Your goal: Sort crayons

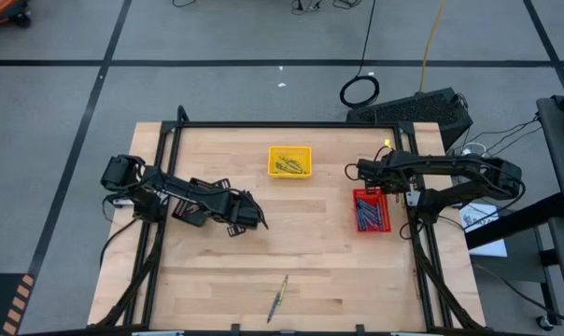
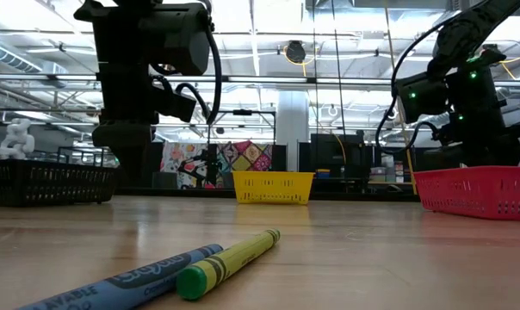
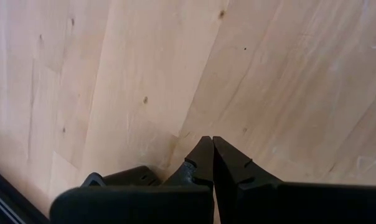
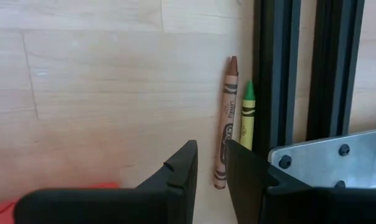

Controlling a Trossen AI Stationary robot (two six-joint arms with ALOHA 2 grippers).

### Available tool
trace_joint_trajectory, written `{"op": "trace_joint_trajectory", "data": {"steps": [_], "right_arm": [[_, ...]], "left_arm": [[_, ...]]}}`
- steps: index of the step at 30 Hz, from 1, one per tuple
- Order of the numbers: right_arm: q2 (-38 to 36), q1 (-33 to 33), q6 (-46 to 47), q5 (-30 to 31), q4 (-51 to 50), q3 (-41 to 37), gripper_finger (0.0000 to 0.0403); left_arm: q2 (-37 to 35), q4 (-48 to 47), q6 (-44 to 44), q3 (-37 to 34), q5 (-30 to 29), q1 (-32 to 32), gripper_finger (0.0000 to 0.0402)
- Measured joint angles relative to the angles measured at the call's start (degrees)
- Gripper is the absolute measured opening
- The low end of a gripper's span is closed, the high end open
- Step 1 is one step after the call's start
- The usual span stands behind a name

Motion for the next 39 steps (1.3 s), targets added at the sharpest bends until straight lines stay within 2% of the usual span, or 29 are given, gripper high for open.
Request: {"op": "trace_joint_trajectory", "data": {"steps": [9,17,21,26,39], "right_arm": [[0.0,-3.85,-6.18,1.81,-0.02,0.0,0.0068],[0.0,-6.85,-14.32,-1.66,-0.06,0.0,0.0068],[0.0,-8.14,-14.78,-1.77,-0.04,0.02,0.0068],[0.0,-9.46,-16.53,-5.83,1.44,-0.26,0.0068],[-0.1,-12.23,-17.46,-7.82,6.19,-6.92,0.0068]], "left_arm": [[0.0,0.0,0.43,0.0,-0.02,-0.01,0.0],[0.0,0.0,0.09,0.0,-0.02,-0.02,0.0],[0.0,0.0,0.0,0.0,0.11,-0.02,0.0],[0.0,0.0,-0.06,0.0,1.27,-0.07,0.0],[0.0,-0.02,-0.02,0.0,1.34,-0.07,0.0]]}}
